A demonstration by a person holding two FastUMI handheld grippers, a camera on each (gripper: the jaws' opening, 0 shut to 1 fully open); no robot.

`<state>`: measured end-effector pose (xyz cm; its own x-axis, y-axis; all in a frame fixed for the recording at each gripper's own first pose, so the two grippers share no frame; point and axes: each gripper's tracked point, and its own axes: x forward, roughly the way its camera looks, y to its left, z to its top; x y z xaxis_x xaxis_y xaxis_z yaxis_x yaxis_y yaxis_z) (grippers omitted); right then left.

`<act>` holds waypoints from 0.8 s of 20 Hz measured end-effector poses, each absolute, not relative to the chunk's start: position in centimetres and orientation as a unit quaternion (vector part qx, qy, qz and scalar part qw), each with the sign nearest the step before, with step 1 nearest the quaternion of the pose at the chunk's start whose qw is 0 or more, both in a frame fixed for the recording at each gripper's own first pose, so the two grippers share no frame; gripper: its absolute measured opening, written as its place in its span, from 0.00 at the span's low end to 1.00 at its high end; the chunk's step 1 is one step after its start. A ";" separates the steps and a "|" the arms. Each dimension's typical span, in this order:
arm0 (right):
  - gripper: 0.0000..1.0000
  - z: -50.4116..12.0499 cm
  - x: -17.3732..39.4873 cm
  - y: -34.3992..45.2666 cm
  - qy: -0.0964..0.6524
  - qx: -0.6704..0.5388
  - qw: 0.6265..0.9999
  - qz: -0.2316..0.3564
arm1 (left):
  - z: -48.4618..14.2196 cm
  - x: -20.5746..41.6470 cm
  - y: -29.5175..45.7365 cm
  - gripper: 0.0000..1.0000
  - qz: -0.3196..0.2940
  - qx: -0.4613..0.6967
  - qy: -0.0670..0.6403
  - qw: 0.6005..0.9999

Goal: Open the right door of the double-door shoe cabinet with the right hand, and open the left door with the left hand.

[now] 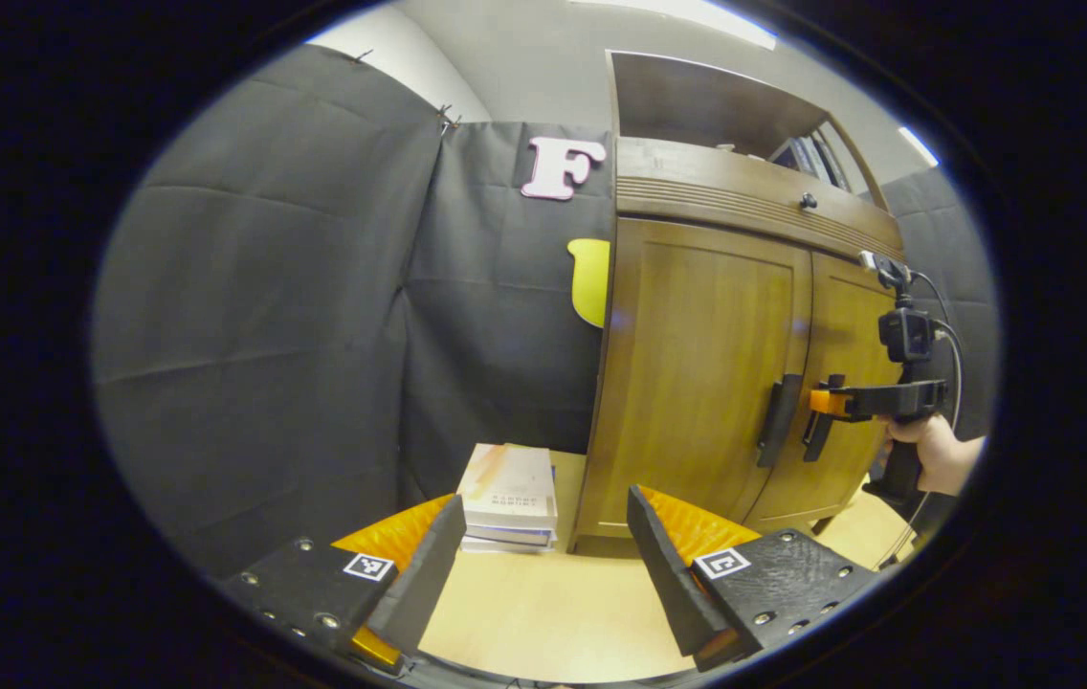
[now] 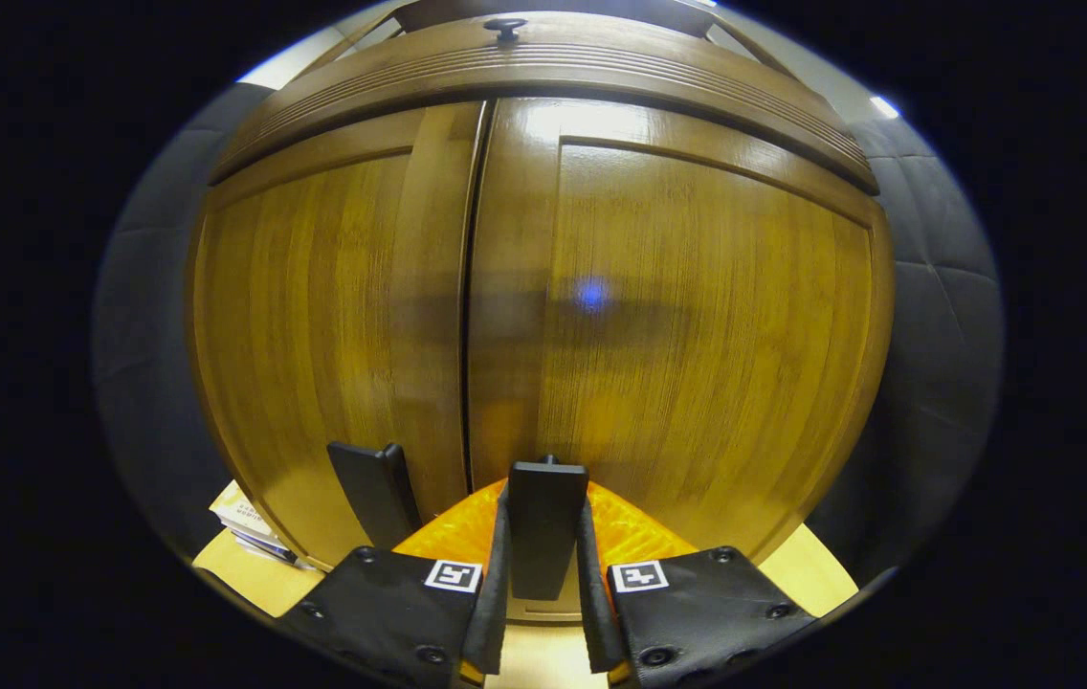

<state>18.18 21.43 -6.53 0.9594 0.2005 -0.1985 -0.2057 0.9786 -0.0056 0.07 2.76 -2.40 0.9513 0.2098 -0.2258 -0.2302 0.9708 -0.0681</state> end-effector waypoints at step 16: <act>0.19 -6.7 15.9 20.7 0.097 0.006 0.983 0.156 | -1.9 0.1 1.2 0.99 0.075 -0.039 0.111 0.990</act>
